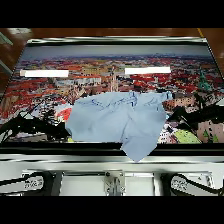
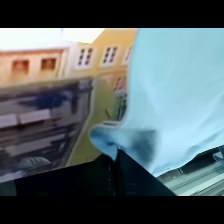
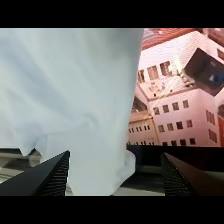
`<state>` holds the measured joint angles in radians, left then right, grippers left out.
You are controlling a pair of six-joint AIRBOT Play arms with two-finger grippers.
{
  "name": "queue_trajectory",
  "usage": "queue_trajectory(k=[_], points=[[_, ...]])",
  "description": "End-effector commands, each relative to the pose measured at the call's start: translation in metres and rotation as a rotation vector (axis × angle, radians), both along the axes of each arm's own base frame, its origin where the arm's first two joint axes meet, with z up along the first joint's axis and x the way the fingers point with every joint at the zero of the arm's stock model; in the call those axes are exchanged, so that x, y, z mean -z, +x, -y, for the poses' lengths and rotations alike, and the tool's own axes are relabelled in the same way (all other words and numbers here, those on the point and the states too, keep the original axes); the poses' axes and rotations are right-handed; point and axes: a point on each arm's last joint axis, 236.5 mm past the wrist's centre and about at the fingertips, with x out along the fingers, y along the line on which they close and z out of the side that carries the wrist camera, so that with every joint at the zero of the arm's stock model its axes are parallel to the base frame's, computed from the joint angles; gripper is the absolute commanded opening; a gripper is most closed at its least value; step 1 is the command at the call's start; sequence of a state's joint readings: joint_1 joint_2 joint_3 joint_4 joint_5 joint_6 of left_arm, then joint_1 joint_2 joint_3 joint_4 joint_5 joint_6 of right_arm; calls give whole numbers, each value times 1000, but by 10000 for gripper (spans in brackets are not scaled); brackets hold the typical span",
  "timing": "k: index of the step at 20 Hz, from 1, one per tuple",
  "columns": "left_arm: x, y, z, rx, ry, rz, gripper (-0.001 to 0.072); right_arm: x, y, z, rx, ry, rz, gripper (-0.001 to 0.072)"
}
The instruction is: Fold the shirts.
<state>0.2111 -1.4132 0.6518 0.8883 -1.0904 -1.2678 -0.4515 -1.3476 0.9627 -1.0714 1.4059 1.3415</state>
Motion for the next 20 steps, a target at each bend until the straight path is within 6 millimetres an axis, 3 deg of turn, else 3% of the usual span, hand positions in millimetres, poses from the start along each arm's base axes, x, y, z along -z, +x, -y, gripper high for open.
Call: queue_trajectory(k=[1,5,8,11,12,13,14,15,17,18,19,20], points=[[-7,2,11,19,-39,17,40,21,-25,-15,-10,45,-62,677],[-23,15,10,40,-30,89,40,48,-46,-47,20,152,-73,677],[-40,25,8,38,-20,152,40,69,-47,-51,48,109,-57,616],[-51,31,8,37,-13,195,40,82,-30,-64,12,15,7,612],[-56,34,7,33,-11,213,40,85,-24,-68,10,-7,26,473],[-60,39,6,29,0,238,39,85,-22,-74,1,-14,32,180],[-69,49,2,16,18,283,38,82,-22,-82,-12,6,30,58],[-84,62,-2,-3,41,347,37,74,-23,-91,-41,43,30,57],[-144,96,-12,-35,91,544,37,33,-7,-101,-110,92,126,56],[-191,111,-14,-30,114,673,37,1,10,-99,-130,77,220,56],[-243,120,-16,-23,139,810,38,-46,33,-95,-158,38,370,56],[-307,124,-16,-25,163,967,38,-100,54,-90,-178,-14,536,56]])
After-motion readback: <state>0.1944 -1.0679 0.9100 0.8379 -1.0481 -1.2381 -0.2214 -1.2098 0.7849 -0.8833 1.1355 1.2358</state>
